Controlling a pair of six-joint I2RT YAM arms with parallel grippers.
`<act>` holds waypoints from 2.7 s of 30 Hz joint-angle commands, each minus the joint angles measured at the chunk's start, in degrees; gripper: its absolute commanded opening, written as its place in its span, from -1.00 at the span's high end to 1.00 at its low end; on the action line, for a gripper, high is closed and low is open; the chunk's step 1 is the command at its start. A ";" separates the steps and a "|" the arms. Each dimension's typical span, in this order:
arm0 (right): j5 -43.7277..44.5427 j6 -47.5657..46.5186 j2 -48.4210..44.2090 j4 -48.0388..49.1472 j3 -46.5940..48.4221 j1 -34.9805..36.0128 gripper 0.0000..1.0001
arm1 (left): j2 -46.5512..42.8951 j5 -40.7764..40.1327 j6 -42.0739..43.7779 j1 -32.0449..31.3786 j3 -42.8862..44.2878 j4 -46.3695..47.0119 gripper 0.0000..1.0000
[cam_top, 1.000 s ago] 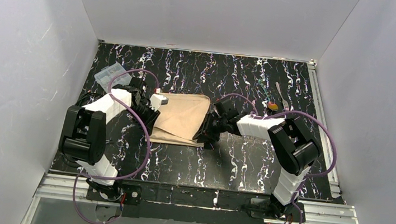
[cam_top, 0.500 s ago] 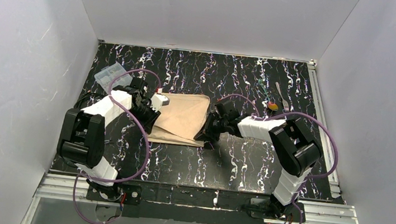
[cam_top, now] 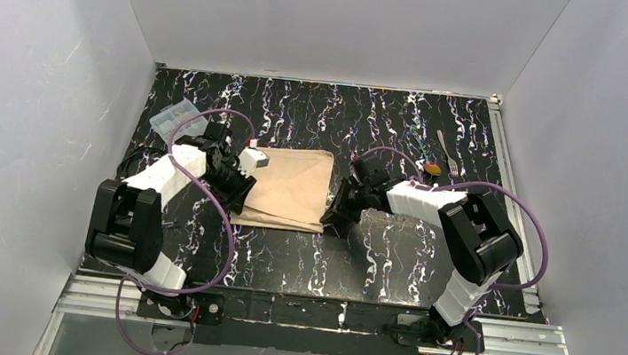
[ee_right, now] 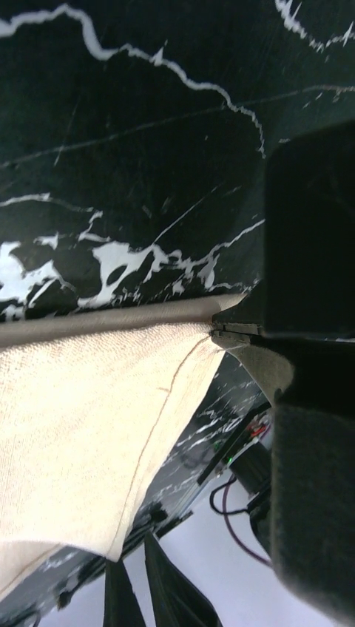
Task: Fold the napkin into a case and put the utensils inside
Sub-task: Smooth out the upper triangle-folded napkin at the center of the board.
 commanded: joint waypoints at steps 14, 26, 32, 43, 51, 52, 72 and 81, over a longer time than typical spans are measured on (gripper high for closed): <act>-0.57 -10.41 2.00 -11.65 8.65 -1.41 0.97 | 1.49 10.13 1.72 -0.29 9.32 -12.86 0.23; -0.55 -11.79 2.27 -13.02 7.92 -1.86 0.97 | 3.38 1.26 2.47 -0.28 -0.47 -2.37 0.45; -1.24 -12.26 3.59 -13.51 8.83 -2.03 0.96 | 3.63 -1.32 4.05 -0.29 -2.84 -0.67 0.53; -3.48 -15.77 -0.18 -20.22 14.52 -6.74 0.06 | 3.35 -1.63 4.04 -0.37 -4.72 1.37 0.55; -10.80 -16.20 12.70 -14.04 31.74 -12.46 0.26 | 2.86 -2.20 4.26 -0.45 -5.30 1.90 0.57; -15.41 -16.69 15.71 -13.15 33.97 -13.05 0.34 | 2.98 -2.23 4.22 -0.46 -5.27 1.92 0.58; -25.48 -16.76 35.52 -8.82 48.69 -15.65 0.82 | 0.86 -0.83 5.92 -0.72 -4.73 -0.38 0.79; -22.46 -16.78 28.22 -9.09 48.44 -15.21 0.57 | -1.47 9.26 6.82 3.05 11.52 -17.89 0.29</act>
